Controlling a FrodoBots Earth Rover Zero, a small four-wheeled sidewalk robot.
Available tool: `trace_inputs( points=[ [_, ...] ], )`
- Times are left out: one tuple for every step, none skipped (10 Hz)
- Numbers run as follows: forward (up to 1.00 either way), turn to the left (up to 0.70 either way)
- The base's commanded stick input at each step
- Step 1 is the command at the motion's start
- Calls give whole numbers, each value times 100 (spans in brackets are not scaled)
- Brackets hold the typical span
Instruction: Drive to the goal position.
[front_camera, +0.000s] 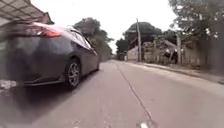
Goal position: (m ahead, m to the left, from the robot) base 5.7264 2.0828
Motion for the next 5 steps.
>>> trace_inputs(
  points=[
    [70, 0],
    [70, 0],
    [70, 0],
    [70, 0],
    [70, 0]
  ],
)
